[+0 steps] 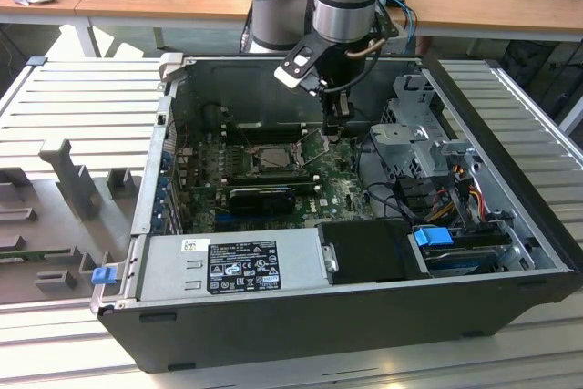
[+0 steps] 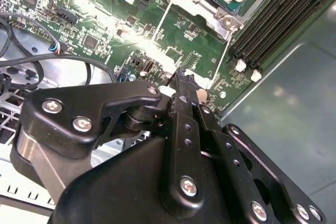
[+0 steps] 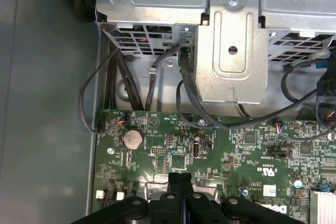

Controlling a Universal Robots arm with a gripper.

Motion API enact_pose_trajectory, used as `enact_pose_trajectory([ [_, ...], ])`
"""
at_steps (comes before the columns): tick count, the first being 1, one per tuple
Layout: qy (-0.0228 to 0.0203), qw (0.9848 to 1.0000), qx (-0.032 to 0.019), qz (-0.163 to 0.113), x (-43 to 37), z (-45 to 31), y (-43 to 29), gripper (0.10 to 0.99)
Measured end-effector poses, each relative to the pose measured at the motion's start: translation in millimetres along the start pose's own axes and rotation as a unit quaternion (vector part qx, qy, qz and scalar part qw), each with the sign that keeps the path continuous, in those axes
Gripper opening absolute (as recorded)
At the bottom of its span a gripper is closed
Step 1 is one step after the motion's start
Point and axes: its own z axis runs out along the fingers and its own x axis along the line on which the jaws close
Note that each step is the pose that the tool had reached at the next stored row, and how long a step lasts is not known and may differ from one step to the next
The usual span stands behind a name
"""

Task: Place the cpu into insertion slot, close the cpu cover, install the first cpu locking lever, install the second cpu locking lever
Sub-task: 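Close the cpu cover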

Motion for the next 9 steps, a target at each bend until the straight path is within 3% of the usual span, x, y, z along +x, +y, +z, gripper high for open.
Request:
enact_pose_trajectory([
  [9, 0.0000, 1.0000, 0.0000, 0.000, -0.7, 2.5, 11.5, 0.106],
])
